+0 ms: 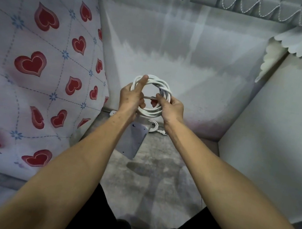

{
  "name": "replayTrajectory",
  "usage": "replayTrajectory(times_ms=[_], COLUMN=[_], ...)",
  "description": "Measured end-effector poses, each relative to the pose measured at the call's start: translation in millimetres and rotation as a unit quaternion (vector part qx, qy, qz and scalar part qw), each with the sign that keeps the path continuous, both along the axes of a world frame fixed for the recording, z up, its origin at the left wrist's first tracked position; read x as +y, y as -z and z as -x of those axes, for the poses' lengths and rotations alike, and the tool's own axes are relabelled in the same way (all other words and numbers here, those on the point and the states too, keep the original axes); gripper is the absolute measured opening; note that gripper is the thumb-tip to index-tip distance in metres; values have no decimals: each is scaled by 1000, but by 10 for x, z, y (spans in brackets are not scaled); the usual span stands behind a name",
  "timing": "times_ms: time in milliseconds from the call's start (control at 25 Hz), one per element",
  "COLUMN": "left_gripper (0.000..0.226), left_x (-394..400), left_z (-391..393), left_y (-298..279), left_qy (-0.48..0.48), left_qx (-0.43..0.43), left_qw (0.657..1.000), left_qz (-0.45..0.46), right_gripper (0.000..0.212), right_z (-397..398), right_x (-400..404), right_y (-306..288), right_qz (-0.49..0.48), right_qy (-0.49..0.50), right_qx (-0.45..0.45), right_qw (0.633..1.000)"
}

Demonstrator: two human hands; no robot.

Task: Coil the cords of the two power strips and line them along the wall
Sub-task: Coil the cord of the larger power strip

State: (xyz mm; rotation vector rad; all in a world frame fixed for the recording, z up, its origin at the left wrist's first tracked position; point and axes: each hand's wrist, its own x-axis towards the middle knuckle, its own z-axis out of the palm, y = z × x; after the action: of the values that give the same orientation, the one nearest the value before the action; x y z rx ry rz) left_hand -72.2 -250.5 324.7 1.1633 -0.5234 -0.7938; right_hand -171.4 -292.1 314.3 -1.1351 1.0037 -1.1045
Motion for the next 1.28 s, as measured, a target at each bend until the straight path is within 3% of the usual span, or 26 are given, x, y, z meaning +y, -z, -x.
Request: replayTrajectory(times_ms=[280, 520, 600, 720, 840, 920, 1000, 1200, 1280], left_gripper=[50, 43, 40, 32, 31, 29, 27, 45, 45], left_x=[-76, -54, -39, 8, 47, 69, 70, 15, -9], left_z=[-108, -153, -175, -212, -232, -247, -253, -218, -206], left_y=[51, 22, 18, -10, -44, -72, -104, -104, -91], left_qy=[-68, -52, -27, 71, 113, 97, 76, 95, 127], left_qx=[-105, -109, -101, -26, -2, 0, 4, 4, 37], left_qw=[992, 992, 994, 997, 993, 995, 996, 994, 989], left_qz=[-23, -23, -31, 4, 20, 26, 39, 54, 62], right_gripper=[14, 23, 25, 30, 27, 33, 46, 11, 11], right_z=[-126, -118, -92, 17, 125, 213, 331, 424, 374], right_x=[101, 147, 120, 46, -13, -52, -63, -114, -147], right_y=[-78, -167, -160, -163, -210, -210, -210, -215, -200], right_qz=[-79, -111, -129, -151, -87, 24, 101, 105, 151], right_qy=[19, -12, -43, -168, -235, -216, -189, -87, -29], right_qx=[-98, -112, -134, -152, -72, 84, 218, 194, 223], right_qw=[992, 987, 982, 962, 965, 972, 952, 972, 963])
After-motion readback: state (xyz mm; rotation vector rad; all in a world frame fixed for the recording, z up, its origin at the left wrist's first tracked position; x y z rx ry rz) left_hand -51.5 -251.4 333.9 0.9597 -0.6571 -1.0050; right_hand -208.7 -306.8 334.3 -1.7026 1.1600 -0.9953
